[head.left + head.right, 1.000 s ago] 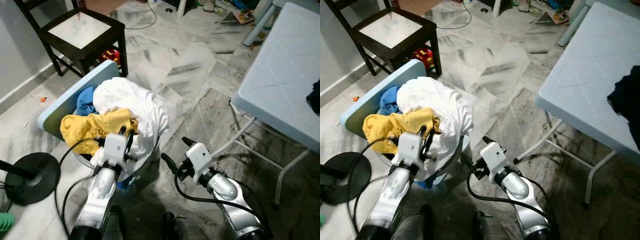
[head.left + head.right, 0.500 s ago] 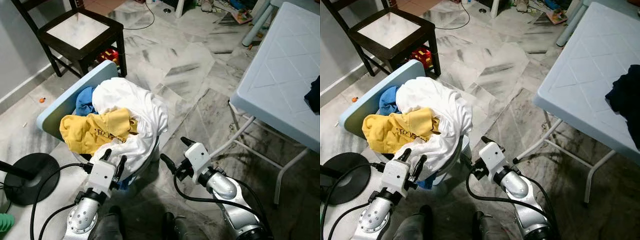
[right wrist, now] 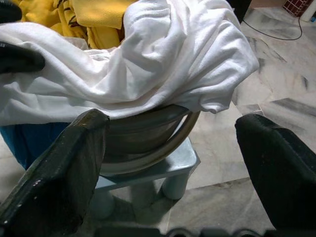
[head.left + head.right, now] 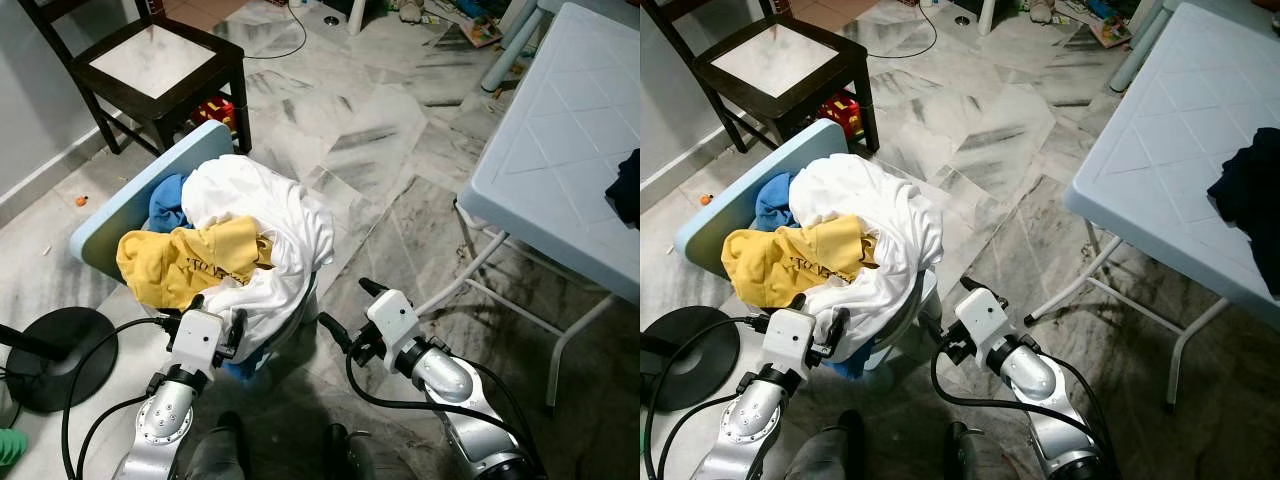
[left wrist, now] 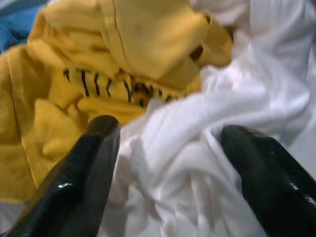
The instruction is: Hang hanger
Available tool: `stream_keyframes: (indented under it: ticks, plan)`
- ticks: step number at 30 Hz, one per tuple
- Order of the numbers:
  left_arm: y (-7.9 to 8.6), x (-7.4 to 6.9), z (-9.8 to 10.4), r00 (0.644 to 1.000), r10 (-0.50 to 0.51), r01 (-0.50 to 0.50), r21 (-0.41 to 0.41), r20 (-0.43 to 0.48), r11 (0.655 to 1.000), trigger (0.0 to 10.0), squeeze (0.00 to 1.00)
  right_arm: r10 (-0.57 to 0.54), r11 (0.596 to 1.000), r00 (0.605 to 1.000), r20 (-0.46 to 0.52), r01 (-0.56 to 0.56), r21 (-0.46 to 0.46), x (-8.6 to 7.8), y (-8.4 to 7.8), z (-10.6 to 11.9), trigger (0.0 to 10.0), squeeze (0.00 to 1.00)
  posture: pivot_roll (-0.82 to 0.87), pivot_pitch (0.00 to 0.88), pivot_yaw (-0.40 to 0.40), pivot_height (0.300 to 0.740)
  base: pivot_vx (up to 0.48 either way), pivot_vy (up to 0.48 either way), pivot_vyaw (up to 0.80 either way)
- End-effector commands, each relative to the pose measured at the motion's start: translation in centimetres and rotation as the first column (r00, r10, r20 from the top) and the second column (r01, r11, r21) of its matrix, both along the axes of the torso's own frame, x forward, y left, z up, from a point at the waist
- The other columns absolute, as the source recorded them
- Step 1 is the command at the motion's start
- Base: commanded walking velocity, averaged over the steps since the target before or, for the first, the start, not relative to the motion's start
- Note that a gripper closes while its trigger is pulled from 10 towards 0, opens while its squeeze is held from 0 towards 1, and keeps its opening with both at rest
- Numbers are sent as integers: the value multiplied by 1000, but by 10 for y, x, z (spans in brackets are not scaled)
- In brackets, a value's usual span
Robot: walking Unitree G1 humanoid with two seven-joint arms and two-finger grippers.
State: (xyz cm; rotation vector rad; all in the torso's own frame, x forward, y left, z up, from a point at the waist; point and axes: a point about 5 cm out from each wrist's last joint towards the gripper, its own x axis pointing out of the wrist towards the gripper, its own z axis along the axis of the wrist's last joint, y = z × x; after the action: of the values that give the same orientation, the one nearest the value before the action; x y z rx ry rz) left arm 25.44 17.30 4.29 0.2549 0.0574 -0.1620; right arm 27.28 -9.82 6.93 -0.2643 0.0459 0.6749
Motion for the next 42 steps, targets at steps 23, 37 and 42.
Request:
stream_keyframes:
  ticks: [23,37,42]
  plan:
    - [-24,-4,18,991,-42,18,-186,-127,982,10000,0,-17,1000,1000,-18,17,-23,-5,-5,-7,10000,0,29,271,-107,740,0,0,0]
    - [-8,-1,13,975,-80,64,-83,-208,994,10000,0,-3,1000,999,-45,2,-16,-7,-3,-11,10000,0,38,271,-105,740,0,0,0]
    - [-20,5,10,959,-172,145,-130,-227,981,6902,0,4,1000,998,-59,-5,-7,-9,-4,-12,10000,0,36,267,-104,740,0,0,0]
